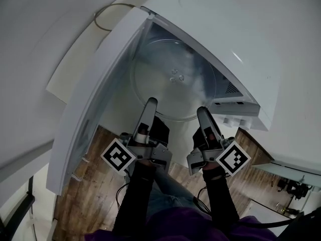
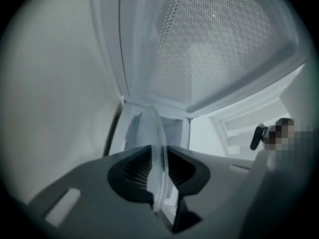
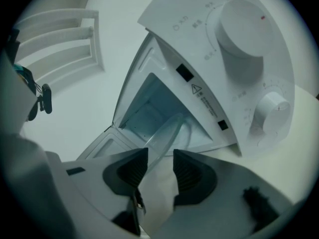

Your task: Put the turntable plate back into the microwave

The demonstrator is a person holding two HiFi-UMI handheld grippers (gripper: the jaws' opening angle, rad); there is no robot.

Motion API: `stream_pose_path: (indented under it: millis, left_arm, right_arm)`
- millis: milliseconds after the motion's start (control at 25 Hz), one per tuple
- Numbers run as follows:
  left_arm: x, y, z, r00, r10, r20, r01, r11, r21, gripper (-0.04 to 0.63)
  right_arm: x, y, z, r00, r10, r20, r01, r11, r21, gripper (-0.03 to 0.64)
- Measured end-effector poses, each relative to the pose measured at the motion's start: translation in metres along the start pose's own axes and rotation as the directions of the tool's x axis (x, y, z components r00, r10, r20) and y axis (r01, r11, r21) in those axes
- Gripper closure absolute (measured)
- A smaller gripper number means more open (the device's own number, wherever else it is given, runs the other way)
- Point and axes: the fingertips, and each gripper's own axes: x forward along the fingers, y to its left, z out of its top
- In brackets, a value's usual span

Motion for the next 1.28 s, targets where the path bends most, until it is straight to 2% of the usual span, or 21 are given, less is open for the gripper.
stream_pose_path:
  millis: [520, 840, 1080, 1280]
  left_arm:
    - [0.03, 0.01, -0.005, 0.999, -0.031, -0.041, 0.032, 0.999, 0.021, 0.512]
    - [0.054, 0.016, -0.004, 0.997, -0.057, -0.047, 0.058, 0.998, 0.015, 0.512]
    - [0.07, 0.017, -0.003, 0.996, -0.064, -0.069, 0.068, 0.996, 0.054, 0.509]
    - [0.08, 0.02, -0.005, 0.994, -0.069, -0.082, 0.074, 0.996, 0.053, 0.509]
  right_arm:
    - [-0.001, -0.014, -0.006, 0.999, -0.031, 0.017, 0.03, 0.996, 0.088, 0.466]
    - [0.013, -0.006, -0.011, 1.0, 0.026, -0.012, -0.025, 0.994, 0.108, 0.466]
    - [0.03, 0.001, -0.013, 0.996, 0.078, -0.038, -0.074, 0.991, 0.108, 0.466]
    - [0.045, -0.001, -0.005, 0.995, 0.095, -0.024, -0.091, 0.986, 0.138, 0.466]
